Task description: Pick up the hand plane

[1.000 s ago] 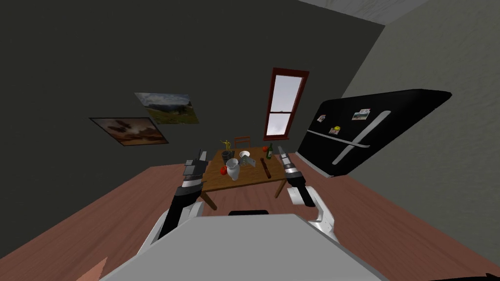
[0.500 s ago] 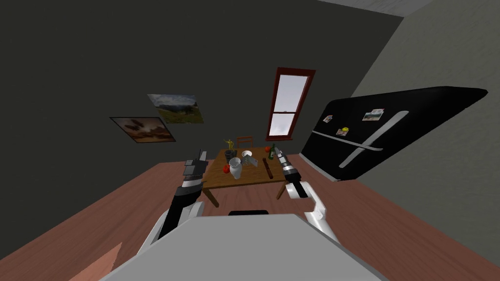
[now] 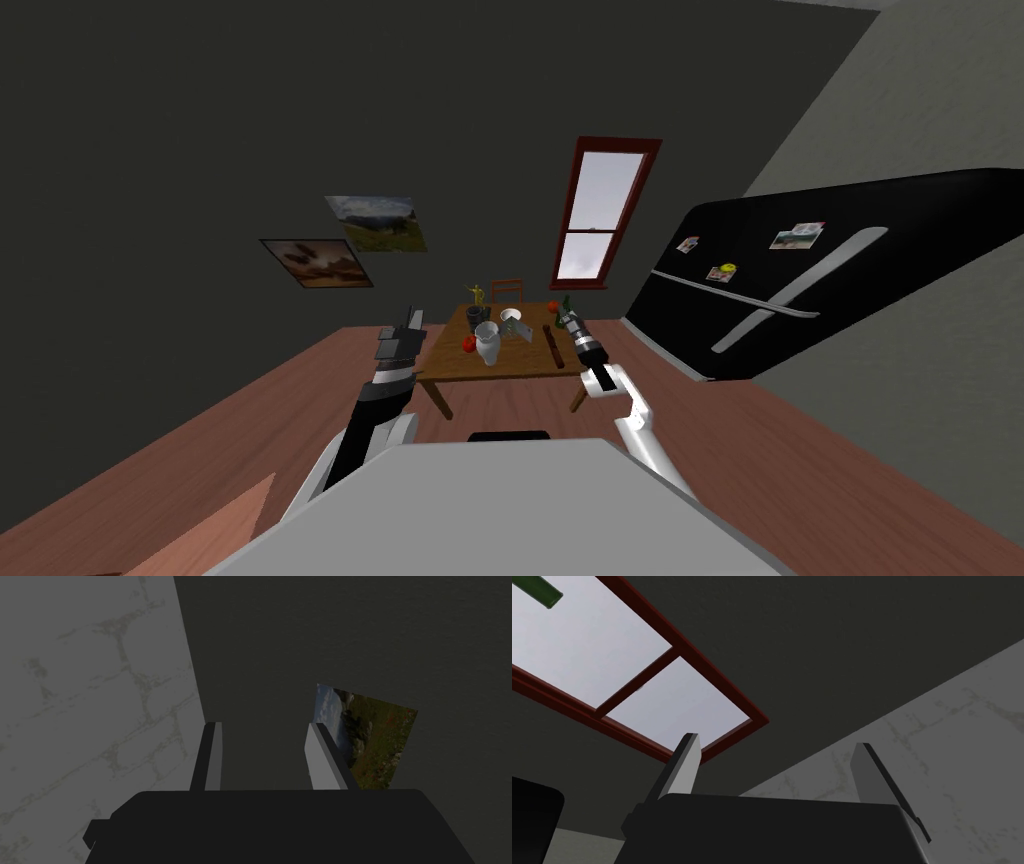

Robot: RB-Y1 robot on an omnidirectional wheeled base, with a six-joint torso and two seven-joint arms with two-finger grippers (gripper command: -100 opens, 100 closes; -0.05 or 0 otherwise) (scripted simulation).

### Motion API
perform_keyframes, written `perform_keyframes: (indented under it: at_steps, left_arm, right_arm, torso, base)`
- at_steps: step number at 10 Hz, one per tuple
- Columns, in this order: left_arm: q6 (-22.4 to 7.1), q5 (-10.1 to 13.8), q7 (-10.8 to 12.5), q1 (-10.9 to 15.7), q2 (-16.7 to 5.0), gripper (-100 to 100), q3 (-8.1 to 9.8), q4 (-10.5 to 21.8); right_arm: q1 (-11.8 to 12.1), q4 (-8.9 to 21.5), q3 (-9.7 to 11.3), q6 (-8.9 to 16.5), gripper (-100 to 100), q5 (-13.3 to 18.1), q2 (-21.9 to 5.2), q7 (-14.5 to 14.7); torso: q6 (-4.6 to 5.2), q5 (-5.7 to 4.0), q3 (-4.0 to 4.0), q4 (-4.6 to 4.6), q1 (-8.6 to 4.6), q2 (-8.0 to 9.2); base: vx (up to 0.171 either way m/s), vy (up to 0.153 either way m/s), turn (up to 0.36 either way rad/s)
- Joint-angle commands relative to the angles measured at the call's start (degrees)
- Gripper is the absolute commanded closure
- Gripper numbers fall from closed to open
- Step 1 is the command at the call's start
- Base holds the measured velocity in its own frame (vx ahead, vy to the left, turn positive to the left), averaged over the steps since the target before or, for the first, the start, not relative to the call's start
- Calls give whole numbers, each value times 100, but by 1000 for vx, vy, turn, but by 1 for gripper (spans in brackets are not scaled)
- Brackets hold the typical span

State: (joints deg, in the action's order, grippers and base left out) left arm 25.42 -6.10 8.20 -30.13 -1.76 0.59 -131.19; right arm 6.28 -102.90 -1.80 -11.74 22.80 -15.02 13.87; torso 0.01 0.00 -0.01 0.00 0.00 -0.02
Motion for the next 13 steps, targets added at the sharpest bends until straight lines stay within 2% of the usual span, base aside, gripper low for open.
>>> perform_keyframes:
  at_steps: [1, 2, 3, 4, 5, 6, 7, 8, 9, 10, 11, 12, 13]
  left_arm:
    - [0, 0, 0, 0, 0, 0, 0, 0]
    - [0, 0, 0, 0, 0, 0, 0, 0]
    - [0, 0, 0, -1, 0, 0, 0, 0]
    - [0, 0, 0, -1, 0, 0, 0, 0]
    - [0, 0, 0, -1, 0, 0, 0, 0]
    - [0, 0, 0, 0, 0, 0, 0, 0]
    - [0, 0, 0, -1, 0, 0, 0, 0]
    - [0, 0, 0, 0, 0, 0, 0, 0]
    - [0, 0, 0, -1, 0, 0, 0, 0]
    - [0, 0, 0, 0, 0, 0, 0, 0]
    - [0, 0, 0, -1, 0, 0, 1, 0]
    - [0, 0, 0, -1, 0, 0, 0, 0]
    - [0, 0, 0, -1, 0, 0, 1, 0]
  right_arm:
    - [-243, 286, -14, 197, -100, 264, -38, 111]
    - [-243, 471, -14, 197, -100, 264, -38, 111]
    - [-419, 662, -33, 305, -100, 443, -47, 181]
    - [-419, 801, -33, 305, -100, 443, -47, 181]
    - [-593, 1011, -55, 415, -100, 621, -49, 247]
    - [-593, 1141, -55, 415, -100, 621, -49, 247]
    - [-763, 1363, -80, 525, -100, 799, -45, 309]
    - [-763, 1489, -80, 525, -100, 799, -45, 309]
    - [-928, 1664, -108, 636, -100, 976, -34, 366]
    - [-928, 1820, -108, 636, -100, 976, -34, 366]
    - [-1088, 2016, -139, 746, -100, 1150, -18, 419]
    - [-1088, 2201, -139, 746, -100, 1150, -18, 419]
    - [-1243, 2387, -172, 855, -100, 1321, 0, 467]
  torso:
    - [0, 0, 0, 0, 0, 0]
    - [0, 0, 0, 0, 0, -1]
    - [3, 0, -1, 0, -2, -1]
    - [3, -1, -1, 0, -4, -1]
    - [3, -1, -1, -1, -3, -1]
    - [1, 0, -1, 0, -3, -2]
    - [4, -1, -1, -1, -5, -1]
    - [2, -1, -1, 0, -5, -2]
    - [4, -1, -1, -1, -5, -2]
    - [1, -1, -2, 0, -6, -3]
    - [5, -1, -2, -1, -7, -3]
    - [2, -1, -2, -1, -8, -4]
    - [4, -2, -2, -1, -7, -3]
  base:
    - [-5, 4, 165]
    - [-1, 0, 53]
    - [0, -1, 128]
    - [0, 0, 0]
    - [1, -2, 113]
    - [3, -6, 63]
    - [4, -8, 72]
    - [4, -8, 55]
    - [6, -11, 112]
    - [7, -12, 49]
    - [7, -14, 76]
    - [7, -14, 54]
    - [7, -17, 78]
